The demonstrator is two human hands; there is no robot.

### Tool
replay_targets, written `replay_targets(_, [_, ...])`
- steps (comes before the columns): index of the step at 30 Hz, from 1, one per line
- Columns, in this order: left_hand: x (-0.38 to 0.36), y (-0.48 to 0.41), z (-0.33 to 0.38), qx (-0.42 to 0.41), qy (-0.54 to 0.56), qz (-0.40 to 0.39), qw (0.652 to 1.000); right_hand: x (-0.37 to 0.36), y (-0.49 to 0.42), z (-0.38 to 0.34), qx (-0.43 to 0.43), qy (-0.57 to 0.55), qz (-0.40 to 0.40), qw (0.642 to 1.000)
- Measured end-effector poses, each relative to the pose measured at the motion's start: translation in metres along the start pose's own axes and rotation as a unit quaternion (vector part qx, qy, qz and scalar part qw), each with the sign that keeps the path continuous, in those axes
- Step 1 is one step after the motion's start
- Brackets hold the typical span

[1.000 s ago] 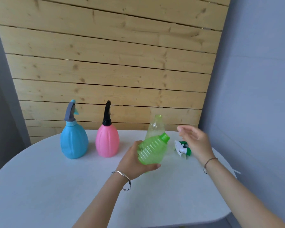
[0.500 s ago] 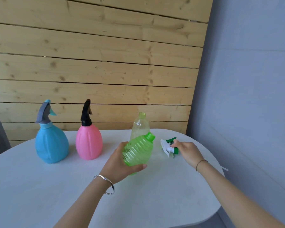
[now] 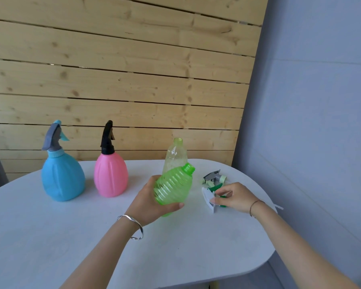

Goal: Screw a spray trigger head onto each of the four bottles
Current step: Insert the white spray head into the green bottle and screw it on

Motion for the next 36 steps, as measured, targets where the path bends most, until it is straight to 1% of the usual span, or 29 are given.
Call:
replay_targets(3, [-0.001,0.003,0.001,0.008,0.005,-0.012,1.000,-0.002,0.007,-0.002,-0.017,-0.027,-0.056,0.998])
replay_targets(4, [-0.001,0.005,0.002,0.008,0.007,-0.014,1.000,-0.005,0.009,-0.003,-0.025,-0.030,-0.059,0.997])
replay_targets(6, [-0.002,0.007,0.003,0.007,0.008,-0.015,1.000,-0.011,0.011,-0.004,-0.047,-0.025,-0.033,0.998])
replay_targets(11, [0.001,0.014,0.004,0.004,0.004,-0.013,1.000,-0.023,0.025,-0.018,-0.082,0.047,0.037,0.995])
replay_targets(14, [0.004,0.018,0.003,0.004,0.000,-0.011,1.000,-0.030,0.031,-0.026,-0.093,0.064,0.056,0.992])
replay_targets(15, [0.004,0.018,0.003,0.002,-0.003,-0.010,1.000,-0.032,0.033,-0.027,-0.100,0.044,0.062,0.992])
replay_targets(16, [0.005,0.019,0.004,0.002,-0.004,-0.008,1.000,-0.033,0.034,-0.027,-0.110,-0.005,0.067,0.992])
replay_targets(17, [0.006,0.020,0.004,0.002,-0.002,-0.006,1.000,-0.033,0.035,-0.028,-0.118,-0.079,0.076,0.987])
replay_targets(18, [0.007,0.021,0.005,0.002,0.001,-0.004,1.000,-0.031,0.035,-0.030,-0.120,-0.161,0.088,0.976])
replay_targets(20, [0.007,0.022,0.006,0.001,0.005,-0.004,1.000,-0.024,0.035,-0.036,-0.112,-0.298,0.113,0.941])
replay_targets(22, [0.007,0.024,0.006,0.001,0.006,-0.008,1.000,-0.016,0.036,-0.046,-0.090,-0.422,0.121,0.894])
replay_targets(24, [0.006,0.026,0.005,0.003,0.007,-0.014,1.000,-0.010,0.036,-0.053,-0.068,-0.505,0.112,0.853])
replay_targets(27, [0.003,0.027,0.003,0.009,-0.004,-0.026,1.000,-0.004,0.039,-0.059,-0.030,-0.586,0.103,0.803])
replay_targets(31, [0.003,0.027,-0.002,0.015,-0.016,-0.027,0.999,0.011,0.040,-0.063,0.030,-0.653,0.134,0.745])
replay_targets(36, [0.003,0.026,-0.006,0.020,-0.028,-0.032,0.999,0.029,0.043,-0.072,0.092,-0.690,0.169,0.698])
Point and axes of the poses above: each hand's wrist, its own y-axis away from the middle knuckle, its own x-axis out of the back of the hand, z = x × y, the point moved 1 cm from there along -y, towards the middle knuckle, and after that the axes turned 12 degrees about y, right-handed, at the moved point
